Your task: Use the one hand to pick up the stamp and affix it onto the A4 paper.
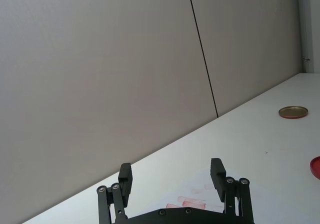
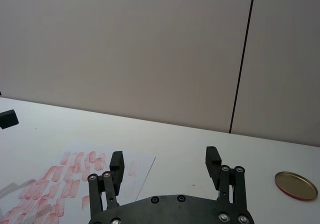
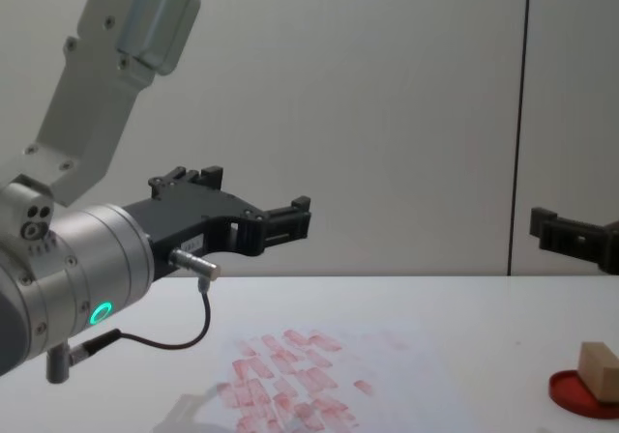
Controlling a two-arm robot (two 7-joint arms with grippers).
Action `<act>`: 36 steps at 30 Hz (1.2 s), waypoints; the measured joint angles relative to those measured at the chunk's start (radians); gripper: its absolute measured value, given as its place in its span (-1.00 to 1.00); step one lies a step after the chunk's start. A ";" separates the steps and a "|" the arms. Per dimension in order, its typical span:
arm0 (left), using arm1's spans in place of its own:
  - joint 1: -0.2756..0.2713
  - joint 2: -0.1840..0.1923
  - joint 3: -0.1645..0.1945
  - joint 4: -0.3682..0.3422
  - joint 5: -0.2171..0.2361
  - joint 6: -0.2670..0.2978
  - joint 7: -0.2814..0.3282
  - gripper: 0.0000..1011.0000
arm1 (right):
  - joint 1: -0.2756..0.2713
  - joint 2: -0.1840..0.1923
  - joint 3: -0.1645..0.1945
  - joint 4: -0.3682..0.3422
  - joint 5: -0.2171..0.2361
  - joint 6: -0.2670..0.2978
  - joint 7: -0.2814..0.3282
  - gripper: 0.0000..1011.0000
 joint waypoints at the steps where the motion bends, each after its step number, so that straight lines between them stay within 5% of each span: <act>1: 0.000 0.000 0.000 0.000 0.000 0.000 0.000 0.96 | 0.000 0.000 0.000 0.000 0.000 0.000 0.000 0.98; 21: 0.000 0.000 0.000 0.000 0.000 0.000 0.000 0.96 | 0.002 -0.003 0.001 0.000 0.000 0.011 -0.008 0.98; 36: 0.000 0.000 0.000 0.000 0.000 0.000 0.000 0.96 | 0.039 -0.034 0.013 0.005 0.024 0.155 -0.101 0.98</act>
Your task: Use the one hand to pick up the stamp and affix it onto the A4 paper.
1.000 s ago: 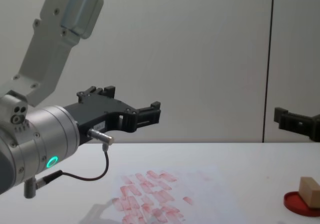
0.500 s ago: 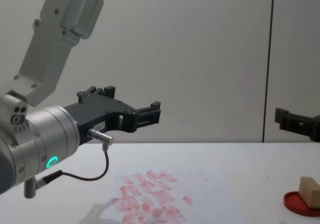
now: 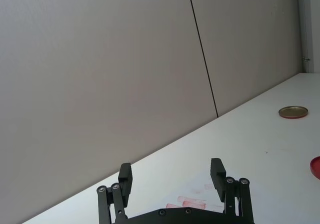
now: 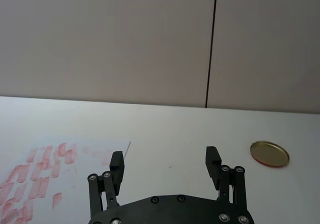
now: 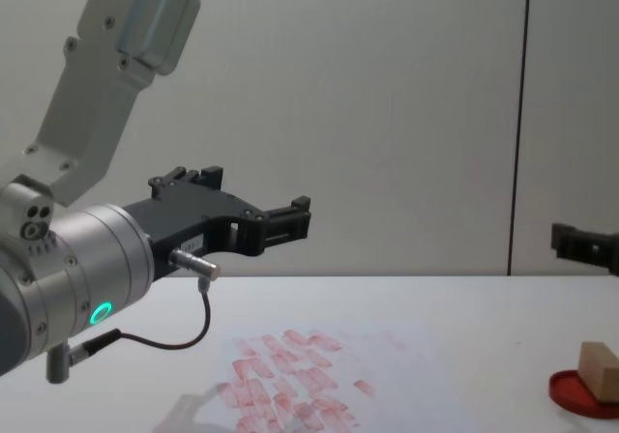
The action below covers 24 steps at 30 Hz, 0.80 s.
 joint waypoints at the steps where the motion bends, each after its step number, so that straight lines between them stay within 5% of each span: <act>1: 0.000 0.000 0.000 0.000 0.000 0.000 0.000 0.96 | 0.006 -0.005 0.001 0.004 0.004 0.020 -0.010 0.98; 24: 0.000 0.000 0.000 0.000 0.000 0.000 0.000 0.96 | 0.080 -0.099 -0.009 0.089 0.053 0.242 -0.146 0.98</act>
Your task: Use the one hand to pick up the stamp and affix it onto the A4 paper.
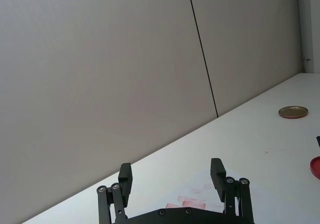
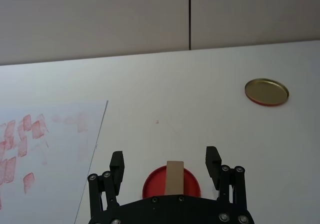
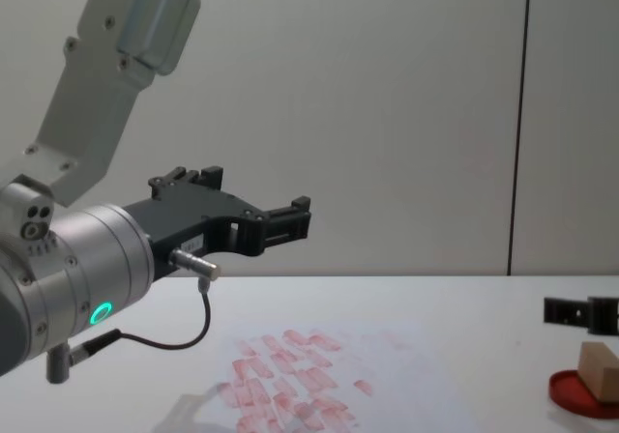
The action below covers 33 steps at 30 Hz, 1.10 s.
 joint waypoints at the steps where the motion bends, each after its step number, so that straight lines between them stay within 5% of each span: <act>1: 0.000 0.000 0.000 0.000 0.000 0.000 0.000 0.96 | 0.002 -0.003 -0.001 0.003 0.001 0.004 -0.003 0.98; 11: 0.000 0.000 0.000 0.000 0.000 0.000 0.000 0.96 | 0.026 -0.035 -0.007 0.045 0.003 0.054 -0.036 0.86; 33: 0.000 0.000 0.000 0.000 0.000 0.000 0.000 0.96 | 0.040 -0.068 -0.005 0.071 -0.027 0.132 -0.109 -0.45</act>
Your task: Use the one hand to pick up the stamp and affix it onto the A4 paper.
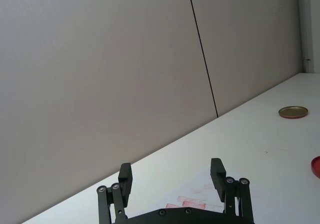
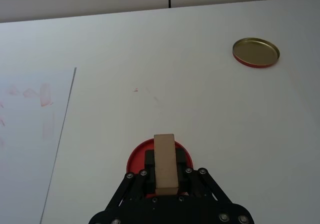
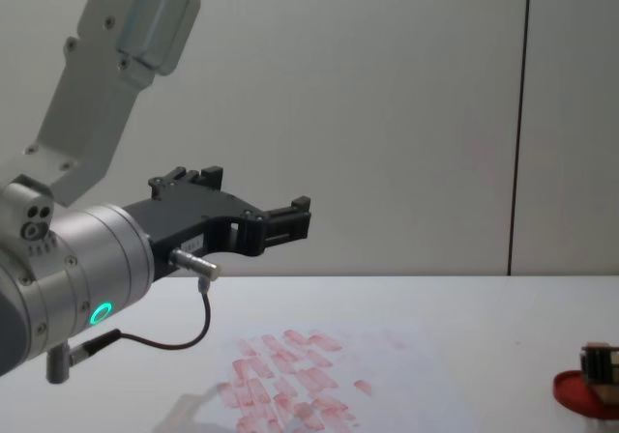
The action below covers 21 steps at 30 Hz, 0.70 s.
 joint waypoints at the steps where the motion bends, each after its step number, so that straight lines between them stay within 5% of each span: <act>1: 0.000 0.000 0.000 0.000 0.000 0.000 0.000 0.96 | 0.001 -0.002 0.001 0.001 -0.001 0.006 -0.005 -0.49; 21: 0.000 0.000 0.000 0.000 0.000 0.000 0.000 0.96 | 0.050 -0.036 0.022 0.041 0.009 0.132 -0.050 -0.57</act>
